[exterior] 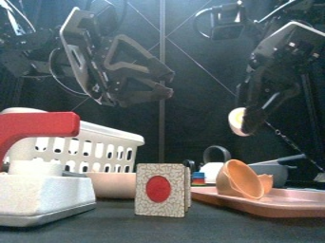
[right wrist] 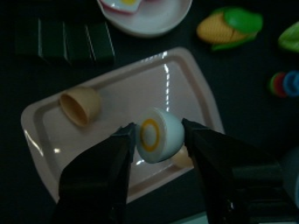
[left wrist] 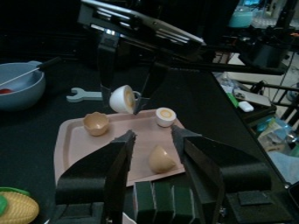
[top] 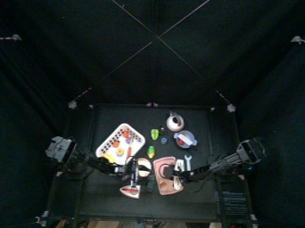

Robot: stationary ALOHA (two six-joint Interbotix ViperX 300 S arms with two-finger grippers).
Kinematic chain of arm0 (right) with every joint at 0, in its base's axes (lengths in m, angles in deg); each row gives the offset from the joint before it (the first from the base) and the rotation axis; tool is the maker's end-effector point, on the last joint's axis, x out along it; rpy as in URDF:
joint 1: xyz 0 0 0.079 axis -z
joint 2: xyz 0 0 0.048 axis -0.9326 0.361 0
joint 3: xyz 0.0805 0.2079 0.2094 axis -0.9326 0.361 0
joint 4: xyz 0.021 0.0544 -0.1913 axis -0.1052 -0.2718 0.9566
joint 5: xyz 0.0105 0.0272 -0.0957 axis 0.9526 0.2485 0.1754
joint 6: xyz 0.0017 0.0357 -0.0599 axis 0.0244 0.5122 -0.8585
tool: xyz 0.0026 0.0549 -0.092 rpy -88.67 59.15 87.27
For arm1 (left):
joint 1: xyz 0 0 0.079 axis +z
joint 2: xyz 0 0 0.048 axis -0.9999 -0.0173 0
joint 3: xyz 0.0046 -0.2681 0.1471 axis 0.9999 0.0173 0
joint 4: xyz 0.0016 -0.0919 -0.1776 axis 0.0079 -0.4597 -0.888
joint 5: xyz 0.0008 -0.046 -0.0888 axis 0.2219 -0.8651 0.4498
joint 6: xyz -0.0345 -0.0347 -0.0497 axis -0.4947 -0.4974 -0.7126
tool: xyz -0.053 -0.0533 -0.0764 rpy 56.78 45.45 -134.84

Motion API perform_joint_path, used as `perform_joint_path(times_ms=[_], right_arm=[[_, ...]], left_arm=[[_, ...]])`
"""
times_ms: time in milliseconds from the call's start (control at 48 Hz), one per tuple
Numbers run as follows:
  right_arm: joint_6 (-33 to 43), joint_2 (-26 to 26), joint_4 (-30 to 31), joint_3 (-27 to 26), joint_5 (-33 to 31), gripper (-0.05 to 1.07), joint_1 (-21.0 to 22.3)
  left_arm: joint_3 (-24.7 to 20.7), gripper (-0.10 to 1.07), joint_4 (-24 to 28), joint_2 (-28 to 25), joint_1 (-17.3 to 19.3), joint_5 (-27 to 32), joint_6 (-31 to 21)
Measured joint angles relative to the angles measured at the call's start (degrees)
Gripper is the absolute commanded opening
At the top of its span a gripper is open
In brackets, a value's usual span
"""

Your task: Hand over egg half

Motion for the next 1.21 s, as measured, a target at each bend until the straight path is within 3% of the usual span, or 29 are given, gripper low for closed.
perform_joint_path(times_ms=[312, 521, 833, 1208], right_arm=[[0.00, -0.35, 16.44, -2.81, 0.35, 0.76, 1.85], [0.09, 0.00, 21.36, -3.60, 0.62, 0.76, 2.81], [0.09, 0.88, 22.68, -4.31, 0.62, 0.76, 2.81], [0.18, 0.97, 22.85, -4.13, 0.44, 0.76, 2.64]], left_arm=[[1.49, 0.80, -7.65, 4.66, 0.44, 0.09, 0.00], [1.05, 0.84, -10.28, 5.19, 0.88, 0.09, 0.09], [-2.55, 1.01, -9.14, 2.90, 2.55, 0.00, 0.00], [-7.47, 1.02, -6.94, -2.29, 3.96, 0.00, 0.00]])
